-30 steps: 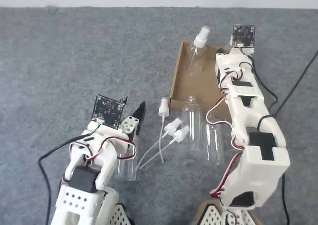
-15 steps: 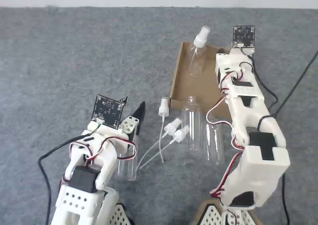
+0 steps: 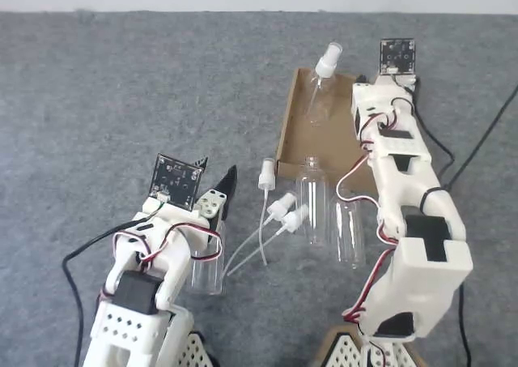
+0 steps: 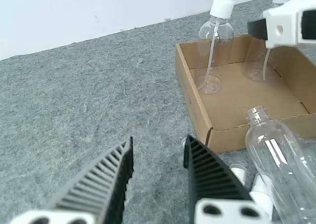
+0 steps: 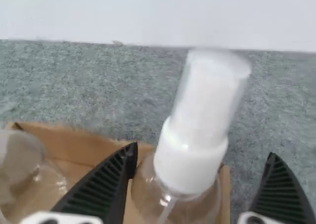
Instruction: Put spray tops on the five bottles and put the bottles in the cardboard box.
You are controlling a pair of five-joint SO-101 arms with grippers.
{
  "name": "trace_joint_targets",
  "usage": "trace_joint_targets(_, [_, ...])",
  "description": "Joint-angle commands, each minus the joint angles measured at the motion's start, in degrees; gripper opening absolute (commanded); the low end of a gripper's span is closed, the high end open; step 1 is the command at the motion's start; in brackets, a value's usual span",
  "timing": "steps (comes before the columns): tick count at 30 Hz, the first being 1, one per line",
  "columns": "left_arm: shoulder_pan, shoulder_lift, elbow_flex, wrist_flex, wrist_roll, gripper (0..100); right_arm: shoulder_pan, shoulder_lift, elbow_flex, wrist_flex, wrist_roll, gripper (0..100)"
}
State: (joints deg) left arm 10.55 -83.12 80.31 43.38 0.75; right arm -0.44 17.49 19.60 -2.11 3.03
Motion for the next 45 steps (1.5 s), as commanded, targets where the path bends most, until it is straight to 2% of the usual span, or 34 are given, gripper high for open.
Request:
trace_joint_targets(1, [-0.4, -1.0, -0.3, -1.6, 0.4, 15, 0.6, -1.5, -4.7, 0.3, 0.8, 32.8])
trace_joint_targets(4, [-0.4, -1.0, -0.3, -1.6, 0.4, 15, 0.6, -1.5, -5.3, 0.5, 0.8, 32.8])
trace_joint_targets(11, [-0.4, -1.0, -0.3, -1.6, 0.3, 15, 1.3, -1.5, -10.9, 8.3, 0.8, 32.9])
trace_joint_targets(18, [-0.4, -1.0, -0.3, -1.6, 0.3, 15, 1.5, -1.5, -12.8, 9.6, 0.8, 32.9])
trace_joint_targets(32, [-0.4, -1.0, -0.3, -1.6, 0.3, 15, 1.5, -17.3, -12.8, 18.3, 0.8, 32.6])
trace_joint_targets(38, [-0.4, -1.0, -0.3, -1.6, 0.3, 15, 1.5, -26.7, -12.8, 27.5, 0.8, 32.5])
trace_joint_targets(45, [-0.4, -1.0, -0.3, -1.6, 0.3, 15, 1.1, -35.6, -12.5, 46.4, 0.8, 32.5])
